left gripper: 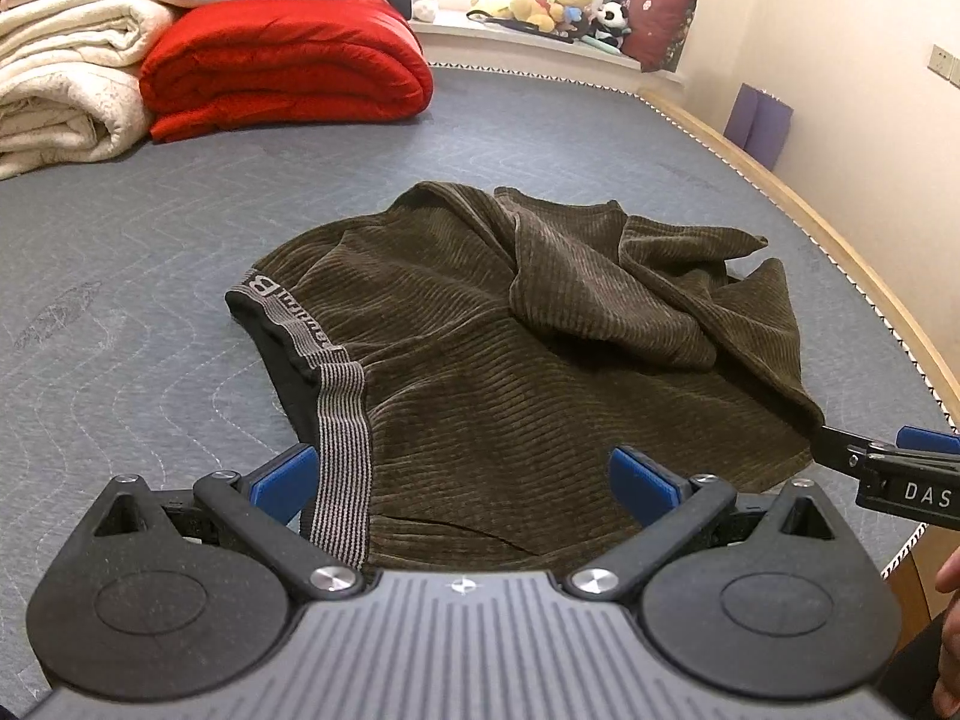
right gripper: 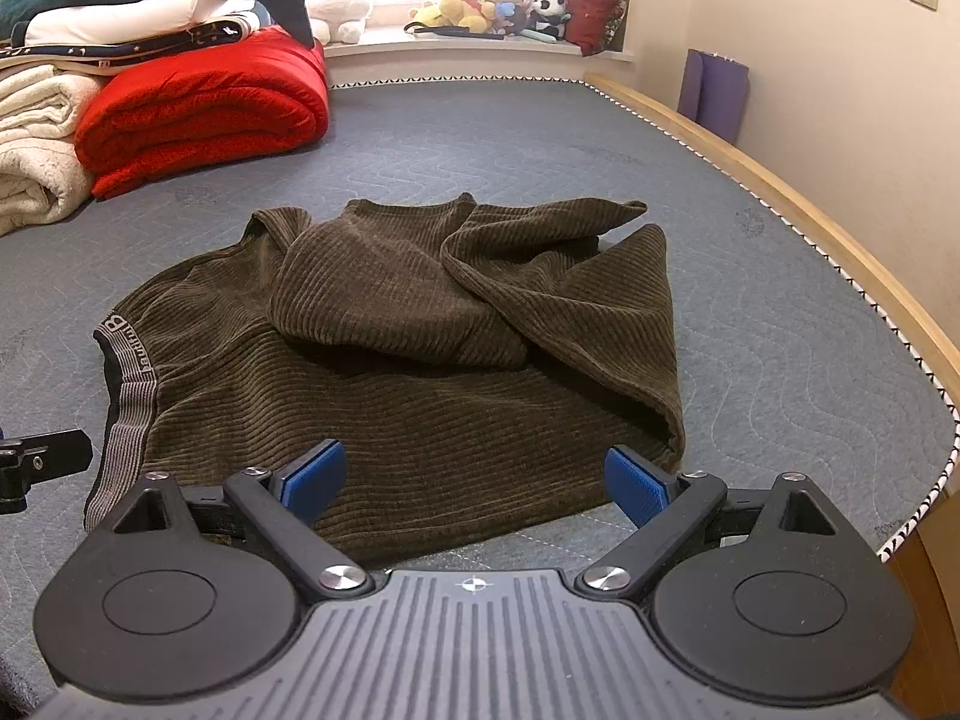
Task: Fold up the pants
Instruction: 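Move both grippers toward the grey waistband of the brown corduroy pants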
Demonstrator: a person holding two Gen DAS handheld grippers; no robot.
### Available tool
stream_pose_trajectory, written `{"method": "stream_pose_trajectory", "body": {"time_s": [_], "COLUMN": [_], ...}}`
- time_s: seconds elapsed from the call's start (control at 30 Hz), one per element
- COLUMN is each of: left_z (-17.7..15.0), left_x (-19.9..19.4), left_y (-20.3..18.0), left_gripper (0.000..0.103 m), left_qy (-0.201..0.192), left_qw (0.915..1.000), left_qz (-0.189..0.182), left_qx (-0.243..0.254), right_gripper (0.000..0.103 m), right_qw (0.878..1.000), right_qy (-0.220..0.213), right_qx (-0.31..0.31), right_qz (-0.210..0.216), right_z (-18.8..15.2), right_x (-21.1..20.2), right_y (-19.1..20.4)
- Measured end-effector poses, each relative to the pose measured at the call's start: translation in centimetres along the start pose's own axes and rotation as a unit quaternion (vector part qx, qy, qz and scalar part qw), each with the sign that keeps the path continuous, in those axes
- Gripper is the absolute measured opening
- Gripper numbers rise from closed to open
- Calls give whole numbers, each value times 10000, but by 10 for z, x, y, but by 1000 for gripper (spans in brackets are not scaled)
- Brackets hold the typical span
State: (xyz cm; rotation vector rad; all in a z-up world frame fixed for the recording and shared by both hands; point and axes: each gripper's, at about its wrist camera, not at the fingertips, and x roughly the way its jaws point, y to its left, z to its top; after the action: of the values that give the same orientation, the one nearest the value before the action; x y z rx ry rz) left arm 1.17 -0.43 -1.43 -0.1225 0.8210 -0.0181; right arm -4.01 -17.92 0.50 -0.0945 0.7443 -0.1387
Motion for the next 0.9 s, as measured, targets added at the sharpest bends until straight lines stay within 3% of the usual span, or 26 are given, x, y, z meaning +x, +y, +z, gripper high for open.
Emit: {"method": "stream_pose_trajectory", "body": {"time_s": [0.9], "left_z": [-1], "left_x": [5], "left_y": [3], "left_gripper": [103], "left_qy": [122], "left_qw": [9999], "left_qz": [43], "left_qx": [-95], "right_gripper": [94], "right_qw": [9999], "right_qy": [95], "right_qx": [118], "right_qz": [27], "right_z": [-1], "right_x": [3], "right_y": [0]}}
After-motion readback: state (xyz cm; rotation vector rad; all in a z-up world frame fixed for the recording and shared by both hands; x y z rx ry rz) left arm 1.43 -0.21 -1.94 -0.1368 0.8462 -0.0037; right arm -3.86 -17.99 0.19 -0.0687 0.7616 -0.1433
